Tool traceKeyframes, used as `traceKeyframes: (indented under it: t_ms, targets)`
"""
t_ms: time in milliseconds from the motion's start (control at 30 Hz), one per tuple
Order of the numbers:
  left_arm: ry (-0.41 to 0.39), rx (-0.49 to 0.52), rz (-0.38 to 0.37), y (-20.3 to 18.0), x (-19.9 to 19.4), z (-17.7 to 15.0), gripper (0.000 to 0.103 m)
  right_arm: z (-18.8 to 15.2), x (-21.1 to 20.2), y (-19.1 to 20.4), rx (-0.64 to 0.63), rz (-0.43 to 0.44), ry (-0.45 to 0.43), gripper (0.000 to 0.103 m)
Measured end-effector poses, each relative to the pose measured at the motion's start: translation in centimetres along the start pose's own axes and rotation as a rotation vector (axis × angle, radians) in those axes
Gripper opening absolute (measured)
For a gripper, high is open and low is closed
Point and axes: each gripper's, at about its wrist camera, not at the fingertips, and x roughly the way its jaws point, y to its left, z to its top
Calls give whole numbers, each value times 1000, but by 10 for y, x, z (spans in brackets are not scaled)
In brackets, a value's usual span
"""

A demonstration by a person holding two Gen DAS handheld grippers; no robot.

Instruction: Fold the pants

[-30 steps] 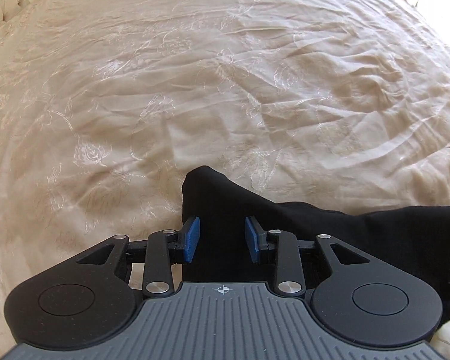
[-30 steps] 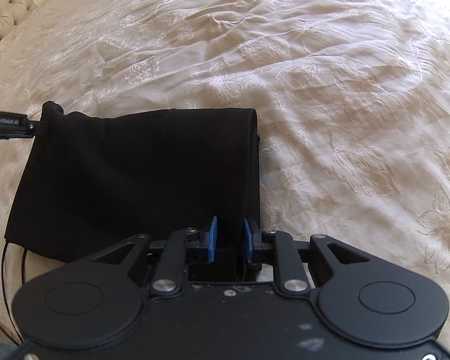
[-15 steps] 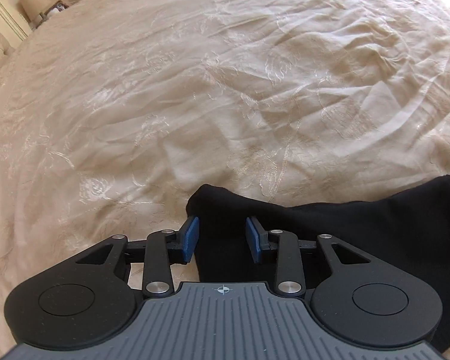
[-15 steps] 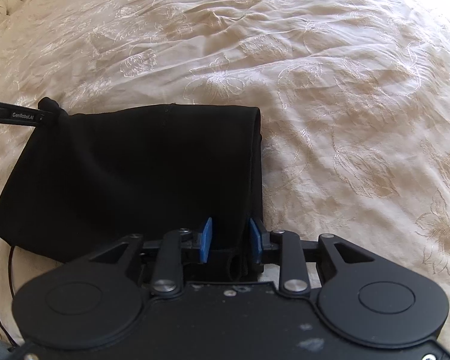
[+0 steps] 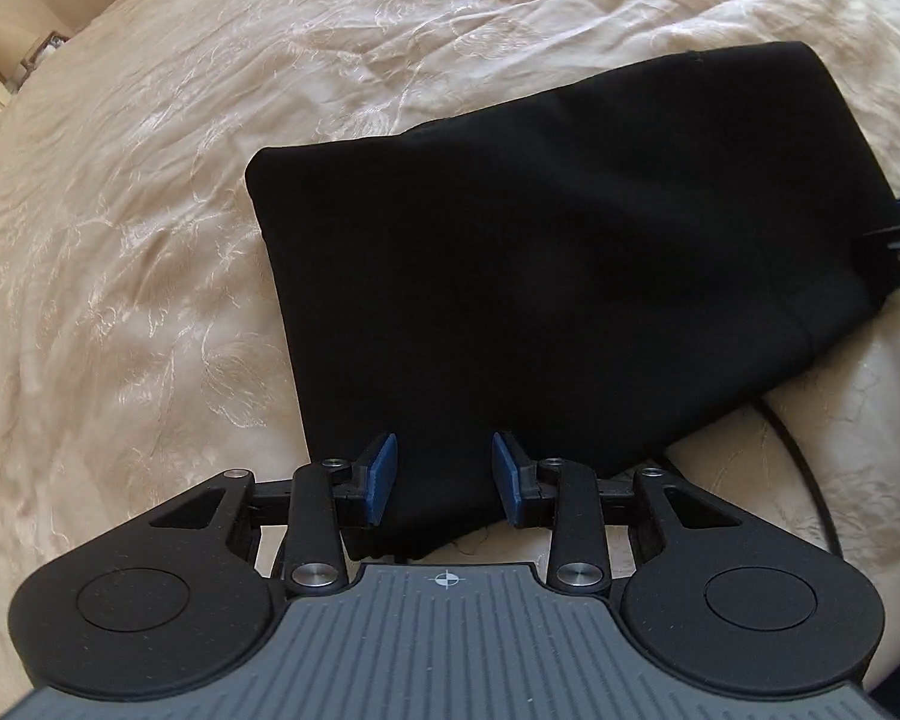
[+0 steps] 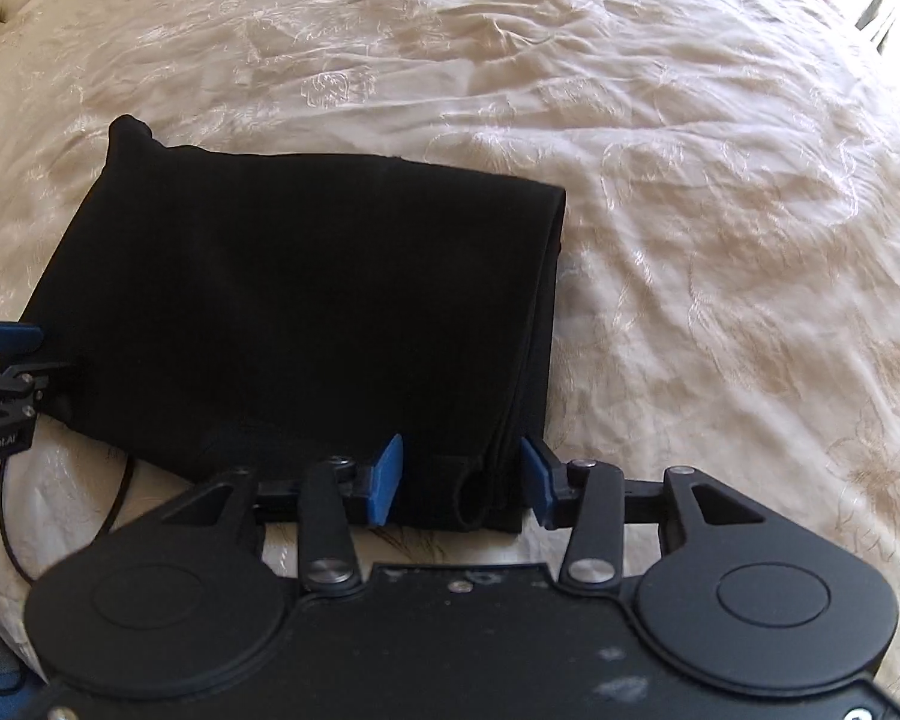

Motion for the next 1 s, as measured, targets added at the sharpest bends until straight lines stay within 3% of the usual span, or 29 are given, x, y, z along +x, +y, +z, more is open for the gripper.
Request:
traceKeyframes:
  t_ms: [67, 200, 367, 633, 867, 1000]
  targets:
    - [-7, -9, -5, 3, -3, 2, 34, -2, -1, -5, 30, 13, -3, 50]
    - [-56, -152, -72, 33, -15, 7, 34, 4, -6, -16, 87, 45, -17, 51]
    - [-91, -276, -83, 71, -15, 15, 34, 13, -8, -32, 156, 60, -62, 53]
    - [-12, -388, -141, 99, 15, 30, 34, 31, 21, -44, 268, 140, 23, 58]
    - [41, -427, -153, 91, 32, 30, 57, 37, 34, -42, 309, 147, 49, 66]
    - [58, -424, -166, 90, 39, 32, 63, 38, 38, -41, 319, 155, 58, 69]
